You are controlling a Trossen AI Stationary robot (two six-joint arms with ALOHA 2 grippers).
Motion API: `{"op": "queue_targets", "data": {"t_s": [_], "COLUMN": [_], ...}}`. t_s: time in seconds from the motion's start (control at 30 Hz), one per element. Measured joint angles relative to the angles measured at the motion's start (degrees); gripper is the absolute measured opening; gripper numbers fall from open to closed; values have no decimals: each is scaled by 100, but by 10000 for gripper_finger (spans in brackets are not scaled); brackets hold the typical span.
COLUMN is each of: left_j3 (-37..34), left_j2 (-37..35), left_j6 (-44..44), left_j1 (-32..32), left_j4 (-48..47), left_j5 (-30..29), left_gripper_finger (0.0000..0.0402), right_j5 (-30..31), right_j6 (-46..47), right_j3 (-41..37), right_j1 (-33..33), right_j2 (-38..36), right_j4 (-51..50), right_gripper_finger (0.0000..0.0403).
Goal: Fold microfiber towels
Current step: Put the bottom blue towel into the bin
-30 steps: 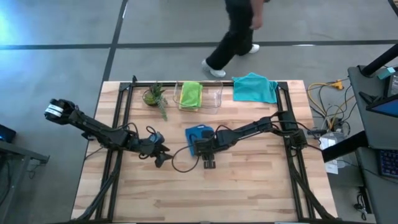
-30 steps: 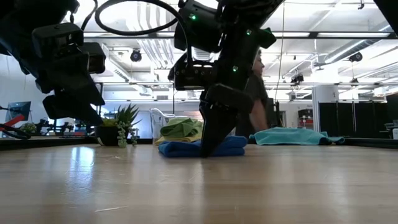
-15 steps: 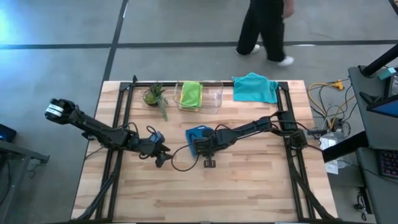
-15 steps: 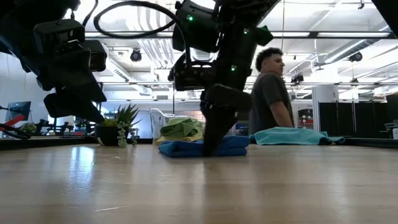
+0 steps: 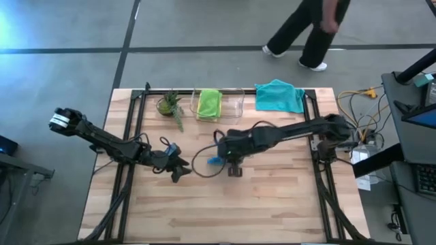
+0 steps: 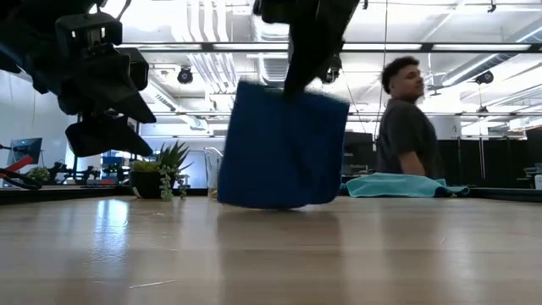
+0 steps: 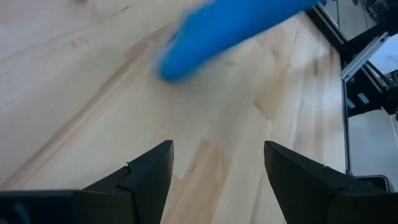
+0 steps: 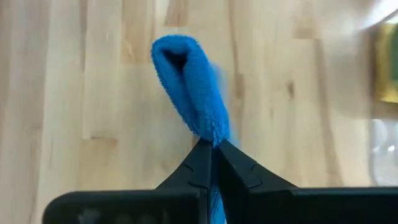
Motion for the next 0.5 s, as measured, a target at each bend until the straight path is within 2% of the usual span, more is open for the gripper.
{"op": "queue_targets", "data": {"t_s": [0.23,0.5], "left_j3": [0,-31], "left_j2": [3,5], "left_j6": [7,11], "left_j1": [0,0], "left_j4": [91,84], "left_j5": [-24,-37], "left_gripper_finger": [235,235], "right_j5": [192,510], "right_j6": [-135,-917], "right_j3": [206,995], "right_j1": [-380,-1284], "right_j2": [-542,-556], "right_j4": [-369,-707], "right_gripper_finger": [9,9]}}
